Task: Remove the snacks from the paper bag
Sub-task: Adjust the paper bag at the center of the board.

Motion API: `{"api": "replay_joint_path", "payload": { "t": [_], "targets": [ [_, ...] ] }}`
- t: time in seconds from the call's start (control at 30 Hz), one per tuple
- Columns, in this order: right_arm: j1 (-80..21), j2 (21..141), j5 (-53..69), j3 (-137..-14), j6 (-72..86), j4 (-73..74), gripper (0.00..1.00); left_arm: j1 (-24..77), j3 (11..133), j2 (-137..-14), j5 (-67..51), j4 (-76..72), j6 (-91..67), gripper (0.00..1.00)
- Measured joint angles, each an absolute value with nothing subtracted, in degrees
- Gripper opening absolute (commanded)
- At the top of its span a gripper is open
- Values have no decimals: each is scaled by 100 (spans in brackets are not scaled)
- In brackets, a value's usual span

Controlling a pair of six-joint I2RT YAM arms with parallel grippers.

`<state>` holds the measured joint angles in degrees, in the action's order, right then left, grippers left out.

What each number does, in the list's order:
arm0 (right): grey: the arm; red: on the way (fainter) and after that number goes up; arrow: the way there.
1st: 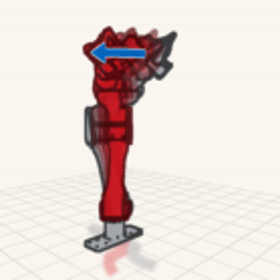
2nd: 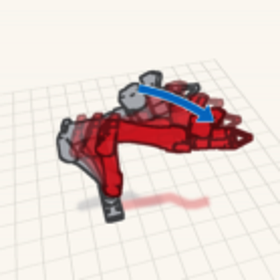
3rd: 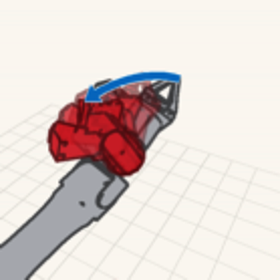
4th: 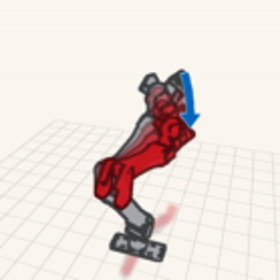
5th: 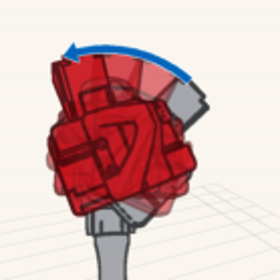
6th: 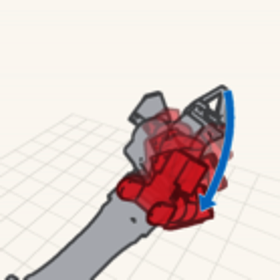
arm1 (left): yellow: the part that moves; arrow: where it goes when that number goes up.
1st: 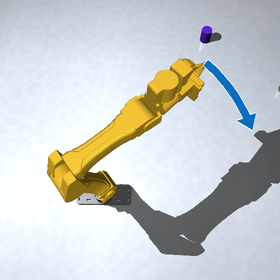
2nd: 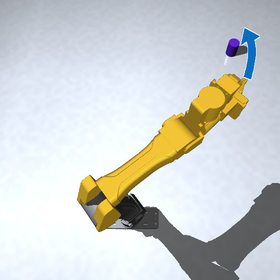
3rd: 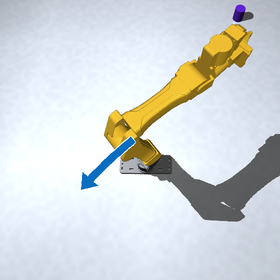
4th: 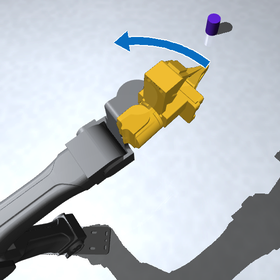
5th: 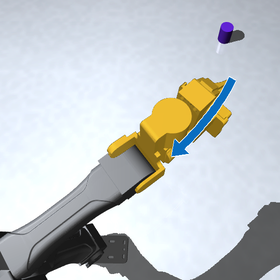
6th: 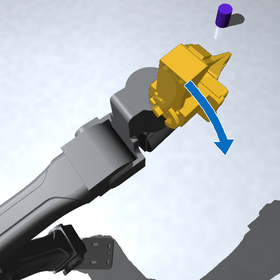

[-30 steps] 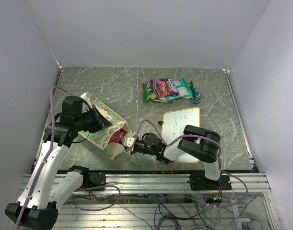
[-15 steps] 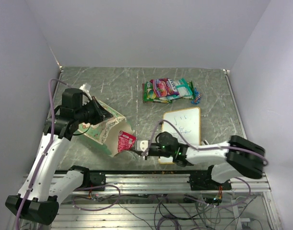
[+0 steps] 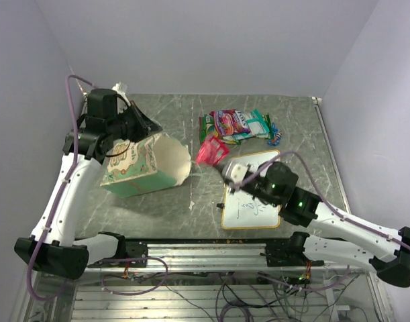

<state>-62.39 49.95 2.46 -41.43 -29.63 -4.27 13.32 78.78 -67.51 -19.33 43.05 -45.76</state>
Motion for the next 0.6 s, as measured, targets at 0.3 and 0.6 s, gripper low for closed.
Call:
{"api": "replay_joint_path", "payload": {
  "t": [0.3, 0.6],
  "targets": [
    [-4348, 6119, -620, -5795, -2893, -624, 0, 1219, 8866, -7131, -2191, 3968, -4899, 7],
    [-3505, 6702, -261, -6302, -2644, -838, 0, 353, 7933, -6204, -2204, 4237, -4775, 7]
  ]
}}
